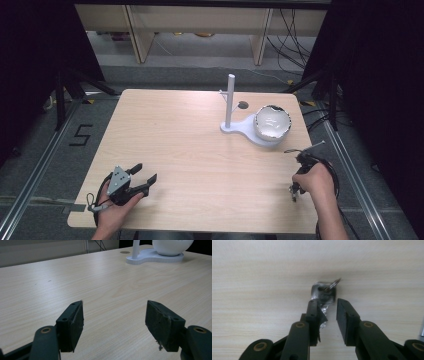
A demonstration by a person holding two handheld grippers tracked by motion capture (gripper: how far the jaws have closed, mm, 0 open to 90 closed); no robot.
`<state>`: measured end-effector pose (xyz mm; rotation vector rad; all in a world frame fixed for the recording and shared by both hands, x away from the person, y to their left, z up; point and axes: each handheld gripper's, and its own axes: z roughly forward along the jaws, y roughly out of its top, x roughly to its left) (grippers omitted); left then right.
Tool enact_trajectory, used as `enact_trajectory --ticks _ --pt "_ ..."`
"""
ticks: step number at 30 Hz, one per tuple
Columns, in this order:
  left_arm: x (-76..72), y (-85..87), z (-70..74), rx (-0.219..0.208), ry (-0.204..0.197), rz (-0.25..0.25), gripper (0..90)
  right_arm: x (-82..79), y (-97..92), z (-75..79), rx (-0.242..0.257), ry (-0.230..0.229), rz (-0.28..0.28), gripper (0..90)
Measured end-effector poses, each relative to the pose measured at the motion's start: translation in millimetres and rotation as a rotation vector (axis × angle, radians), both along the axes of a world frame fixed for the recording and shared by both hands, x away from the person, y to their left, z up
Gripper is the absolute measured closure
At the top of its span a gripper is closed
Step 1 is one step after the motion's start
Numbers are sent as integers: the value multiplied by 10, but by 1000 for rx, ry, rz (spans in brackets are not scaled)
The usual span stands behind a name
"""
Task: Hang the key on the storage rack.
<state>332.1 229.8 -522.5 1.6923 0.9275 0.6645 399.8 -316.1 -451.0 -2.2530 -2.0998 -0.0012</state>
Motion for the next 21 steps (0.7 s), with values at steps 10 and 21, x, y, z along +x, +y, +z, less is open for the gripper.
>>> enact_trajectory --ticks 10,21 --pt "-2 8 0 -5 0 -1 307 220 -44 73 2 22 -1 693" --pt "5 -6 -6 -1 -9 -8 309 349 -70 54 -12 83 -147 786"
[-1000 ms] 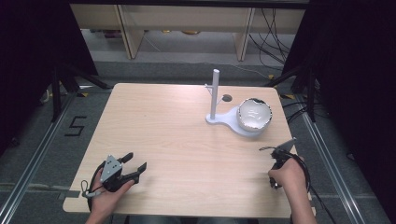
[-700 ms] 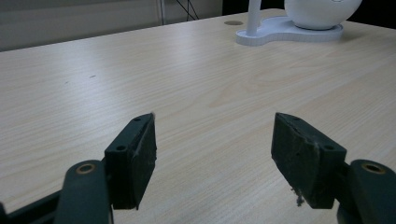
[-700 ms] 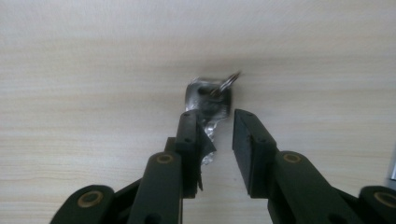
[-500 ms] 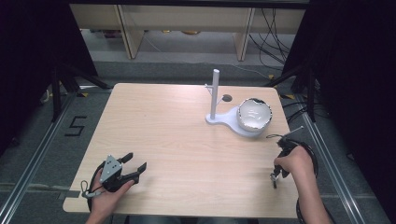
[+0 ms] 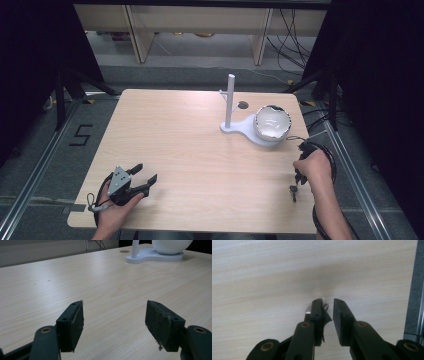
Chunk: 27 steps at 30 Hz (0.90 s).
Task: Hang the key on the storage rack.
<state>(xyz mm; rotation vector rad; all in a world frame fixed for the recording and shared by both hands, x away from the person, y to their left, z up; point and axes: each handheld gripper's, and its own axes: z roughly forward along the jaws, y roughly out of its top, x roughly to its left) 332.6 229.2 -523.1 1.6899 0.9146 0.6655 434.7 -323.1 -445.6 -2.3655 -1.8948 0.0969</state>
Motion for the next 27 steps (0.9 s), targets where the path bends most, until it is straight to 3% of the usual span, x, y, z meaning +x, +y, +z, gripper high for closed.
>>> enact_trajectory --ticks 1,3,4,6,8,9,12,15,18,21,22,23,27 --pt "0 0 0 1 0 0 309 -2 -46 -7 -7 -6 52 785" --pt "2 0 0 0 2 0 309 -1 -49 -7 -17 9 48 778" --pt "2 1 0 -2 3 0 309 9 -7 -9 -6 8 -24 772" --pt "-9 6 8 4 11 6 309 10 1 -22 -10 9 -71 754" --pt "-9 7 6 2 9 5 308 8 -33 -26 -34 9 -51 761" --pt "-10 8 6 0 8 6 308 3 -3 -59 -22 20 -116 769" --pt "-10 7 7 2 9 6 308 3 -13 -73 -30 18 -91 771" --pt "-11 4 7 6 7 4 308 18 14 -92 -19 26 -144 768" --pt "-11 5 7 3 9 5 308 11 -18 -107 -23 34 -103 767" --pt "-10 6 7 1 12 5 308 12 7 -141 -29 27 -164 773" --pt "-10 6 7 1 12 5 308 12 7 -141 -29 27 -164 773" --pt "-11 6 7 2 11 5 308 8 -43 -143 -27 33 -117 776" --pt "-11 6 7 0 11 6 308 11 -41 -161 -28 28 -140 792"
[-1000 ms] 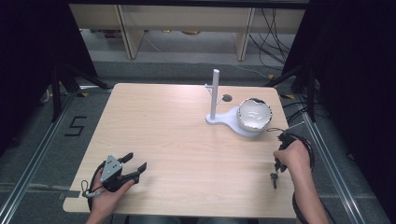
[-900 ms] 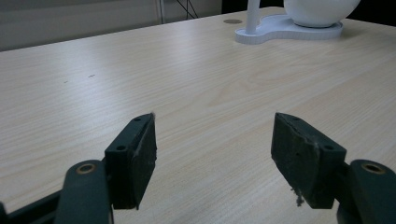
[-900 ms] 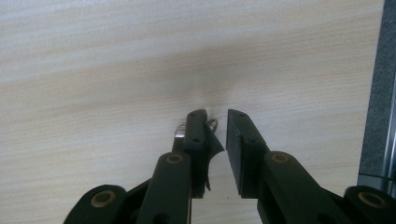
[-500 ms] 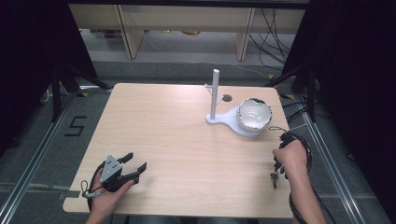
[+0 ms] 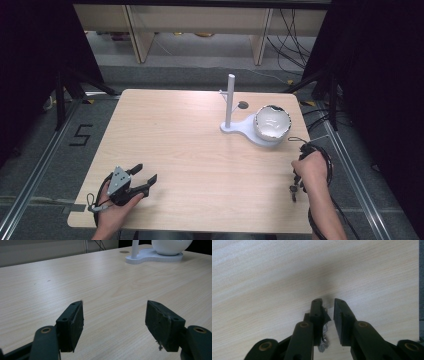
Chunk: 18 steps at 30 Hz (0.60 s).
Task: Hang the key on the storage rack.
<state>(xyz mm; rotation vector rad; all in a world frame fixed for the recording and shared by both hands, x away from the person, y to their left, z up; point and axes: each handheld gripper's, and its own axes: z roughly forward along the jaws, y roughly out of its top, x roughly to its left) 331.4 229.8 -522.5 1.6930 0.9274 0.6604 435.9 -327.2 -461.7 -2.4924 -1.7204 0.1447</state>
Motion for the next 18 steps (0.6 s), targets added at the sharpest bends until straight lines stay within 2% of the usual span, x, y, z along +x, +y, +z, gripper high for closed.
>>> enact_trajectory --ticks 1,2,3,4,5,6,10,11,14,15,16,17,18 --pt "-1 0 0 -1 0 0 307 -6 21 -33 -13 0 -42 794" --pt "-1 1 0 -1 -1 1 307 -14 -26 -41 -25 -19 22 798" --pt "-1 1 0 -1 0 1 307 3 -29 -21 -7 13 11 798" --pt "-1 1 0 -2 0 1 307 -4 -40 -29 -16 16 28 798" --pt "-1 1 0 -2 0 1 307 -4 -40 -29 -16 16 28 798" --pt "0 2 0 -1 1 1 307 -15 -30 -59 -25 -13 22 804" --pt "0 -1 0 1 1 0 307 -12 -31 -71 -28 -12 28 823" --pt "0 -1 0 1 1 0 307 8 33 -71 -4 -19 -61 827" --pt "2 -1 0 -1 2 0 307 8 40 -84 -5 -34 -56 843" --pt "3 1 0 -1 2 0 307 0 10 -91 -14 -48 -5 852" --pt "3 1 0 -2 2 0 307 26 75 -70 -7 -15 -89 862" --pt "2 1 -1 -3 1 1 307 17 21 -72 -21 -29 0 868" --pt "1 1 0 -2 1 1 307 31 19 -50 -9 12 11 873"
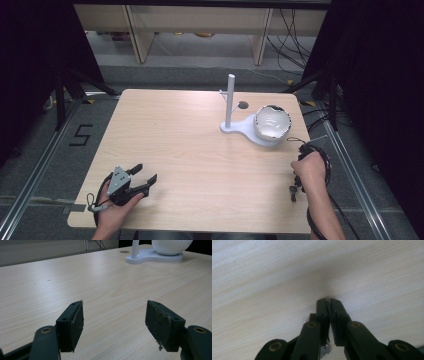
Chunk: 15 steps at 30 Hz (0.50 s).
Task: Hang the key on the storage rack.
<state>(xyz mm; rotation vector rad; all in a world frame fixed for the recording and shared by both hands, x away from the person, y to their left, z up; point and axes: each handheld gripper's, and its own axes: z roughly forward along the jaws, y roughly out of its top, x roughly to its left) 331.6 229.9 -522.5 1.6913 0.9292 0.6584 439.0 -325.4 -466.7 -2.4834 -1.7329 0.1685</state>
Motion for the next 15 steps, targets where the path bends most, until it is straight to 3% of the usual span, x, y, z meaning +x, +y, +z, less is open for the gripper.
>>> enact_trajectory --ticks 2,3,4,5,6,10,11,12,13,15 --pt "-1 0 0 2 0 -1 307 -14 -6 -17 -17 -2 43 888" --pt "-1 0 0 2 0 -1 307 -14 -6 -17 -17 -2 43 888" --pt "0 -1 0 3 1 -1 307 -17 59 -45 -7 -40 -21 894" --pt "0 -1 0 3 0 -1 307 -14 70 -43 -12 -42 -12 895" --pt "0 -1 0 2 1 0 307 8 47 -1 8 -11 26 896" --pt "0 0 0 0 0 1 307 17 75 9 12 -26 34 895" --pt "0 1 0 0 0 1 307 13 100 2 11 -29 12 891" --pt "0 0 0 0 0 0 307 0 59 -4 -11 -34 82 882" --pt "0 1 0 0 0 0 307 12 83 10 9 -37 53 861" --pt "0 1 0 0 0 0 307 11 91 13 10 -37 56 850"
